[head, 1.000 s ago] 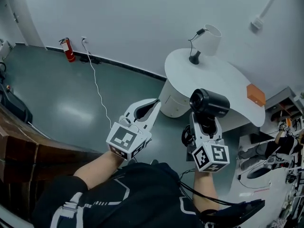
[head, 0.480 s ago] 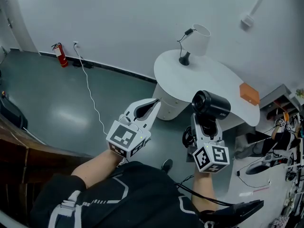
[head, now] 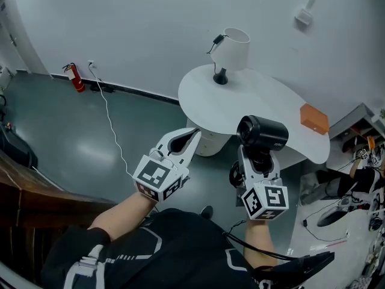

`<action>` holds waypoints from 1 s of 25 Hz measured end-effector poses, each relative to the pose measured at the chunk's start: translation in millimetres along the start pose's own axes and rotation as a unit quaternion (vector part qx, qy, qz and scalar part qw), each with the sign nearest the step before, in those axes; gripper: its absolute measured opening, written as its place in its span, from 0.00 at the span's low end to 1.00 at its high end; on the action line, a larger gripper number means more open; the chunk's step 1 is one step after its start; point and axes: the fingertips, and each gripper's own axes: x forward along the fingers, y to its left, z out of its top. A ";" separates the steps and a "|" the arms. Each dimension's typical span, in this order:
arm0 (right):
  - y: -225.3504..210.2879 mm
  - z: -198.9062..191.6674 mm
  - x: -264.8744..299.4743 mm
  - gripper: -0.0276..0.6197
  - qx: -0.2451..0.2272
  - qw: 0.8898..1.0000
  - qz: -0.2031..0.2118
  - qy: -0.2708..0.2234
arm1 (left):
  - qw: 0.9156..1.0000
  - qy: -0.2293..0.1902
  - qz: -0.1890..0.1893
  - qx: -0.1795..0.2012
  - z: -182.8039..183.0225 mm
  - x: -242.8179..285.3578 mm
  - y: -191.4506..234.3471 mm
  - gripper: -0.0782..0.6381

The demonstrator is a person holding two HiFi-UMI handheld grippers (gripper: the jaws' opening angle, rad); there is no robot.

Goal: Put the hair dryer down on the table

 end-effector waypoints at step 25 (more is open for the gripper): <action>-215.1 -3.6 -21.9 0.45 0.031 0.999 0.013 0.004 | 0.999 0.022 -0.001 0.028 -16.2 178.1 -124.3 0.12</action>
